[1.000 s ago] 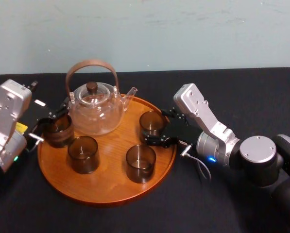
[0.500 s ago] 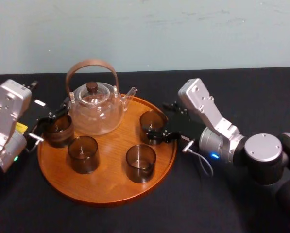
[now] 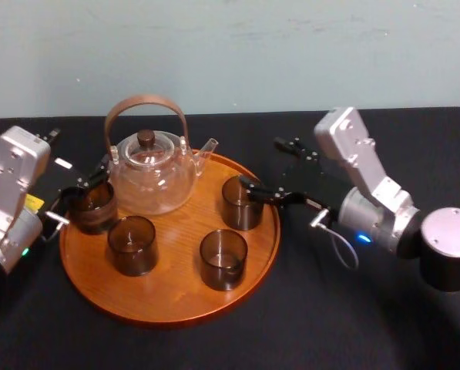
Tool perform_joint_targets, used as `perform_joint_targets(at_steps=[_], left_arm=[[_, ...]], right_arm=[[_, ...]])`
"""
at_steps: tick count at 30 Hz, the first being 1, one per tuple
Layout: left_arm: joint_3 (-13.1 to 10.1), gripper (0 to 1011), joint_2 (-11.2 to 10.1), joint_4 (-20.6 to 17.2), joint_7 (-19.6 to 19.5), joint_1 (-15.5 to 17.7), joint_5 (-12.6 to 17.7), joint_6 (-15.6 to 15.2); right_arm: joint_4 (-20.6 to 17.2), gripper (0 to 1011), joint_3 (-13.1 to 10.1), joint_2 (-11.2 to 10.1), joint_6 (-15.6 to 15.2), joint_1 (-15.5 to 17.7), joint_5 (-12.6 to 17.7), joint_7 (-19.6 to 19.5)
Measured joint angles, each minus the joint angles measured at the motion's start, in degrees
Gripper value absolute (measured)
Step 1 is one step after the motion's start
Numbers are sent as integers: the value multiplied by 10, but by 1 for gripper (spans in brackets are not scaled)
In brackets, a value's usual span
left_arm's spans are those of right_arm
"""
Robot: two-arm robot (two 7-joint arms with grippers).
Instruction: Pick up the glass from the table and place it on the tray.
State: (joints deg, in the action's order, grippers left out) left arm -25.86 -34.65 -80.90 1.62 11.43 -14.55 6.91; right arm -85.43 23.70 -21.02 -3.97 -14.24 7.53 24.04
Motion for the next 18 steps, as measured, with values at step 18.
perform_joint_targets(at_steps=[18], left_arm=[[0, 1001, 0, 0, 0, 0, 0, 0]], right_arm=[[-47, 1002, -105, -52, 27, 97, 54, -39]])
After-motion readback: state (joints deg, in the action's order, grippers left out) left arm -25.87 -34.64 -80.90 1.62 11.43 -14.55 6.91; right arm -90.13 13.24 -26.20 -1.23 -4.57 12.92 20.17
